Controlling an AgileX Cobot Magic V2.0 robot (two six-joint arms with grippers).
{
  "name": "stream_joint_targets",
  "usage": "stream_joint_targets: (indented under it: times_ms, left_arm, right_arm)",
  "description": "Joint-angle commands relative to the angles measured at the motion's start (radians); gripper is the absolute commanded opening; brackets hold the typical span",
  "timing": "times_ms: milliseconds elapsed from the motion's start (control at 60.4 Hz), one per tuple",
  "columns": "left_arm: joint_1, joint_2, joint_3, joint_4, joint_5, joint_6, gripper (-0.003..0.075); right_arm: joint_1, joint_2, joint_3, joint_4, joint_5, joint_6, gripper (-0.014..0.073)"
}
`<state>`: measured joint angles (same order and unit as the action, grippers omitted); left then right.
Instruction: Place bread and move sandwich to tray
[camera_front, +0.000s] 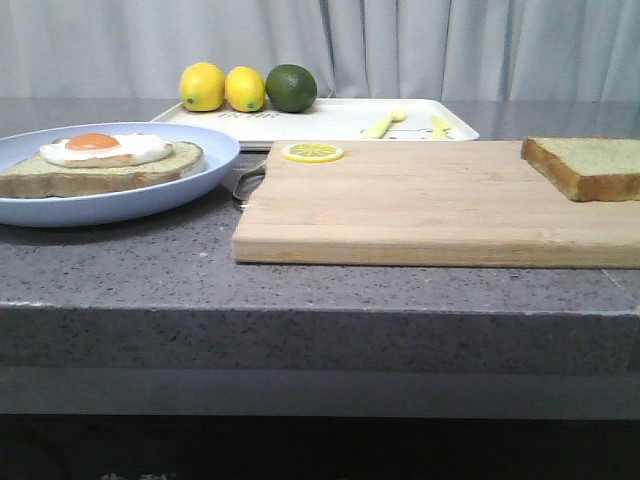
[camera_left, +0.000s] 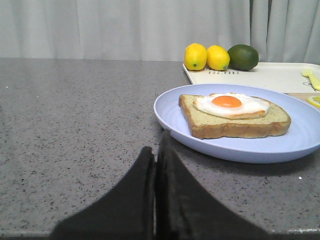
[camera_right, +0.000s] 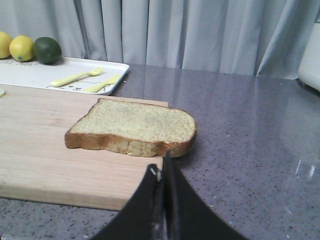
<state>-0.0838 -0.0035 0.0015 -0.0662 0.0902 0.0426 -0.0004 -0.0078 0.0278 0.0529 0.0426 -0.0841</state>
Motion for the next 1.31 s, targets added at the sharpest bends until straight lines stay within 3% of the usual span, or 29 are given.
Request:
stream_joint_targets:
  times_ms: [0, 712, 877, 1026, 1291]
  left_arm:
    - [0.001, -0.020, 0.004, -0.008, -0.081, -0.001, -0.0018]
    - [0.001, -0.020, 0.004, -0.008, -0.090, -0.001, -0.0018]
    - [0.001, -0.020, -0.005, -0.009, -0.166, -0.001, -0.0018]
    - [0.001, -0.016, -0.095, -0.012, -0.142, -0.001, -0.0018]
    - [0.001, 0.019, -0.382, -0.012, 0.107, -0.001, -0.0018]
  right_arm:
    - [-0.005, -0.023, -0.004, 0.001, -0.085, 0.002, -0.0068]
    - [-0.005, -0.023, -0.004, 0.001, -0.118, 0.002, -0.0068]
    - [-0.005, -0.023, -0.014, 0.001, -0.131, 0.002, -0.0068]
    - [-0.005, -0.022, -0.107, 0.001, -0.019, 0.002, -0.0068]
    - [-0.005, 0.046, -0.378, 0.001, 0.246, 0.002, -0.0068]
